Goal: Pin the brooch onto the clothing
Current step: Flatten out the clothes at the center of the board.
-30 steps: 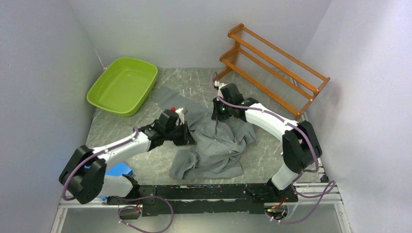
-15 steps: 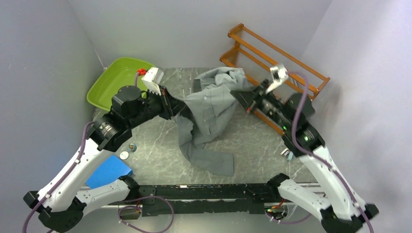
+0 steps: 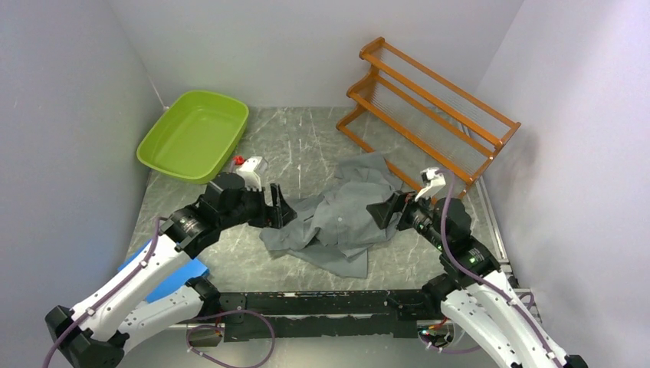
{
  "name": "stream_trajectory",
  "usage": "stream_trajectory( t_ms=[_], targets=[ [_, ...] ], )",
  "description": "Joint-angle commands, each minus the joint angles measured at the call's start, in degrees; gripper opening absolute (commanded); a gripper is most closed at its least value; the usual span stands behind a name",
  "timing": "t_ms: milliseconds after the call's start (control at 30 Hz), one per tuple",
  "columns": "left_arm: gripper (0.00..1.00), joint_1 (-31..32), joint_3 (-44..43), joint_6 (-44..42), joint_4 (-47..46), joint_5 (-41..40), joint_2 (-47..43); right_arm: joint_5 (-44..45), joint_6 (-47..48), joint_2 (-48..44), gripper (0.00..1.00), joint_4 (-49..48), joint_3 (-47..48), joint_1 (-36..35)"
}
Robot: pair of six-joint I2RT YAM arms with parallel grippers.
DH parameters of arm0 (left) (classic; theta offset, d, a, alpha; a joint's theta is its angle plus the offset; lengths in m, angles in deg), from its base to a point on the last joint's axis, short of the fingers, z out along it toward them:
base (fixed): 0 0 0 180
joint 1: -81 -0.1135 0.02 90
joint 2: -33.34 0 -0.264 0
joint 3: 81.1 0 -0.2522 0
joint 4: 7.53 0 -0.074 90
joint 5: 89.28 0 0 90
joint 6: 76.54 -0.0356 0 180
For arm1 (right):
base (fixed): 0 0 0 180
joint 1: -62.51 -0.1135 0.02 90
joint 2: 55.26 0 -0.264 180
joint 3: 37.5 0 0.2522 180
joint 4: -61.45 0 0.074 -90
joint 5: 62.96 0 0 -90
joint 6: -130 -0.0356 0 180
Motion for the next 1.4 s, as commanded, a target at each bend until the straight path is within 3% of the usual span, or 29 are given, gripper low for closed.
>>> stream_trajectory(
  t_ms=[0, 267, 533, 600, 700, 767, 800, 833, 867, 933, 1033, 1267, 1367],
  targets=[
    [0.87, -0.25, 0.06, 3.35, -3.61, -2.5, 4.29, 2.94, 3.78, 3.61, 1.0, -2.79, 5.84, 0.07],
    [0.79, 0.08, -3.56, 2.45, -17.03, 7.44, 21.27, -3.25, 7.71, 23.26, 0.98, -4.82, 14.82, 0.44],
    [0.74, 5.41, -8.11, 0.92, -22.81, 8.28, 34.7, -2.03, 7.3, 42.78, 0.95, -3.27, 19.73, 3.43],
    [0.68, 6.67, -8.11, 1.06, -22.49, 6.34, 36.89, 1.46, 7.64, 45.79, 0.94, -2.41, 19.61, 3.65],
    [0.5, 8.42, -8.03, 0.98, -20.49, 3.83, 39.09, 3.27, 8.12, 47.36, 0.9, -2.34, 18.44, 3.95],
    [0.35, 9.54, -7.87, 1.04, -19.2, 2.27, 39.38, 0.88, 8.77, 46.81, 0.78, -3.04, 17.59, 4.12],
    [0.28, 10.04, -7.78, 1.06, -18.65, 1.91, 39.21, -0.6, 8.77, 46.07, 0.6, -3.37, 16.98, 4.11],
    [0.23, 10.72, -7.69, 1.11, -18.24, 1.53, 38.75, -1.7, 8.36, 44.99, 0.31, -3.4, 16.27, 4.12],
    [0.17, 11.53, -7.61, 1.15, -17.68, 0.95, 38.14, -2.8, 7.94, 43.6, 0.15, -3.07, 15.75, 4.12],
    [0.09, 14.03, -7.59, 1.07, -16.32, -0.71, 36.59, -4.72, 7.0, 39.66, 0.0, -2.11, 14.36, 4.11],
    [0.03, 17.87, -6.87, 1.34, -14.66, -2.62, 33.68, -7.08, 4.68, 32.07, 0.0, 0.37, 10.65, 4.12],
    [0.05, 28.44, -1.97, 1.11, -13.66, -2.5, 28.33, -10.32, -3.79, 11.34, 0.0, 7.43, 0.46, 4.13],
    [0.11, 33.8, -2.59, -0.58, -9.49, -5.17, 29.86, -6.79, -3.28, 5.77, 0.36, 8.56, 0.09, 4.21]
  ],
)
